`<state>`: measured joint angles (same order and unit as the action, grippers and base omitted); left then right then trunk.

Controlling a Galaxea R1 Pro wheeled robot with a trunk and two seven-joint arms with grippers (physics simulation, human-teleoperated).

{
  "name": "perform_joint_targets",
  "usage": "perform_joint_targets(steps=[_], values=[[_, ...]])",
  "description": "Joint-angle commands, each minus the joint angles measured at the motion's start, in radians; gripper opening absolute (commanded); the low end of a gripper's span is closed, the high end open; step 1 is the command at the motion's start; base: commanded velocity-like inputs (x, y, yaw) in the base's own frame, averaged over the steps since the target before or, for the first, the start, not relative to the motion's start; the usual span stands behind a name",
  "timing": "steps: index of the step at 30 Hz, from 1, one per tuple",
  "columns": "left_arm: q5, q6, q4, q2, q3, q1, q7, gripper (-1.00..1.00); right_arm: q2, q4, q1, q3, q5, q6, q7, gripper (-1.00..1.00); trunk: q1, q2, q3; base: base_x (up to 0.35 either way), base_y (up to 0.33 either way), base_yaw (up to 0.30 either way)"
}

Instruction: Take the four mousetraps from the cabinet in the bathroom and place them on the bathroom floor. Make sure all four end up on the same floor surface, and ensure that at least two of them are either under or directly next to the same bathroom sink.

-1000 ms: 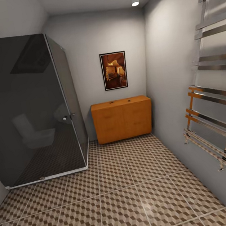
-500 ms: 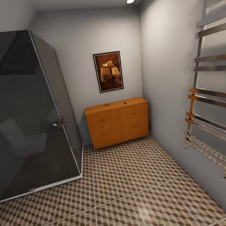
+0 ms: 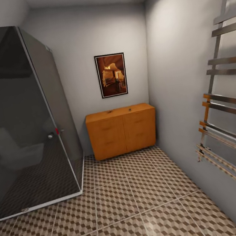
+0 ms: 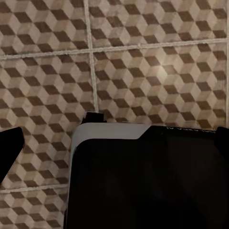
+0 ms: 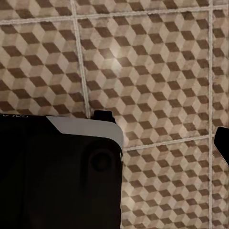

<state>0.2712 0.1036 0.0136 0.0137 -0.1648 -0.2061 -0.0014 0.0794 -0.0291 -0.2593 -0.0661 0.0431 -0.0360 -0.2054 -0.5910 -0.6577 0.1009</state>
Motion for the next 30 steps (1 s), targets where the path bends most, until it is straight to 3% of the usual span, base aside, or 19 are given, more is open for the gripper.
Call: perform_joint_targets(steps=[1, 30], values=[[0.009, 0.004, -0.001, 0.000, -0.008, -0.001, 0.000, 1.00, 0.000, -0.003, -0.002, -0.006, 0.005, -0.003, -0.005, 1.00, -0.001, -0.001, 0.002, 0.324, 0.000, -0.004], [0.011, 0.004, -0.001, 0.000, -0.008, -0.001, 0.000, 1.00, -0.001, -0.003, -0.002, -0.007, 0.012, -0.002, -0.004, 1.00, -0.001, -0.001, 0.002, 0.324, 0.000, -0.001]])
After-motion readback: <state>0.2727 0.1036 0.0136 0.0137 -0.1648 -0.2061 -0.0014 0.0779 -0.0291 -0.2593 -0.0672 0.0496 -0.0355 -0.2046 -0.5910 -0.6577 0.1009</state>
